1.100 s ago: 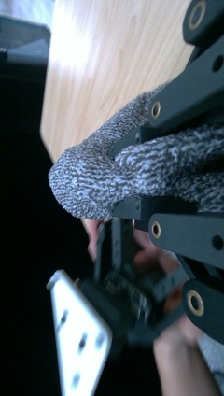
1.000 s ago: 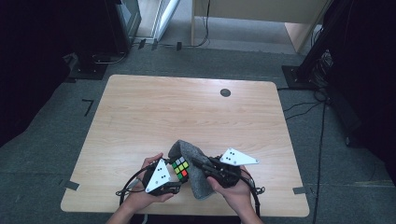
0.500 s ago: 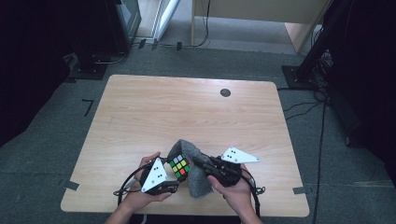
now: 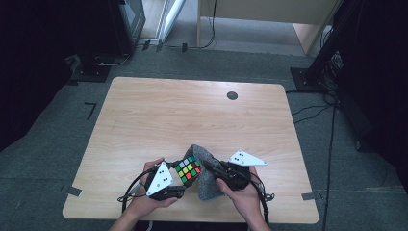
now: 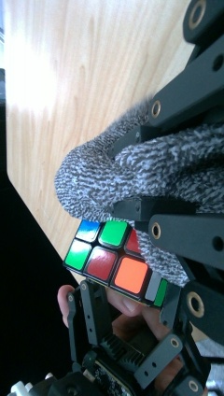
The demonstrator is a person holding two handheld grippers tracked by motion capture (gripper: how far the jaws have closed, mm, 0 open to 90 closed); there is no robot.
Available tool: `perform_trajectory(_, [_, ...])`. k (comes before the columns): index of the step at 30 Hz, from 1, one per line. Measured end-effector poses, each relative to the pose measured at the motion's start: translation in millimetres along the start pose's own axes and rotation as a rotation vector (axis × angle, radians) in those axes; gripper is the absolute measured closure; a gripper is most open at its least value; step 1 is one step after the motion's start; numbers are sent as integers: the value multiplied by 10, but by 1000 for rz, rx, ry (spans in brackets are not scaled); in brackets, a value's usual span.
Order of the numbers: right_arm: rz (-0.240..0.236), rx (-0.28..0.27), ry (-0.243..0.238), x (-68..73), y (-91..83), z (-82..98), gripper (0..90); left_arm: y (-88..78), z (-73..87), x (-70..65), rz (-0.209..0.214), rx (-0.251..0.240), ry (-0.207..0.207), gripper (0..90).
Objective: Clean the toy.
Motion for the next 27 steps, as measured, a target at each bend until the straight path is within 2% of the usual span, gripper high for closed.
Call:
perform_trajectory(2, [-13,-4,-5,49,-7,-23,745,15,15,2,-2,6,-3,344])
perform_trajectory(4, [-67,-30,-9,168,-22,-84,744,25,21,3,-1,7,-8,344])
perform_trajectory(5, [-79,-41,-23,218,-26,-112,744,22,17,1,-1,5,-9,344])
perform_trajectory(7, [-78,-45,-37,260,-24,-133,744,1,-3,0,-4,-4,-4,344])
perform_trajectory(9, [-61,-40,-17,199,-13,-102,744,-22,-20,5,-6,-10,2,344])
perform_trajectory(11, [-8,-18,-4,78,-3,-36,745,-28,-26,17,-5,-16,-12,344])
perform_trajectory(13, [5,-11,15,30,-12,-12,745,-13,-15,20,-3,-13,-16,345])
perform_trajectory(14, [2,-15,6,51,-20,-26,745,-1,-6,16,-6,-6,-17,345])
perform_trajectory(17, [-60,-44,-42,231,-37,-114,744,19,9,-1,-7,3,-8,345])
perform_trajectory(19, [-58,-47,-79,300,-36,-143,743,8,-4,1,-7,-4,-13,345])
perform_trajectory(21, [-47,-48,-72,253,-26,-125,744,-11,-18,13,-9,-15,-20,345])
perform_trajectory(24, [20,-15,-38,77,-18,-33,745,-20,-26,33,-8,-17,-29,345])
perform_trajectory(25, [20,-13,-27,50,-22,-19,744,-15,-21,35,-8,-15,-30,345])
perform_trajectory(27, [6,-17,-28,83,-34,-39,744,-2,-8,34,-7,-10,-37,345])
Point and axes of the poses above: each handheld gripper's, and its own axes: y roughly forward along the jaws, z roughly out of its underside, x roughly to its left, the point moved 4 cm from there along y, roughly forward along the jaws, and after that the axes turned 11 degrees about -x, right-handed, at the moved point
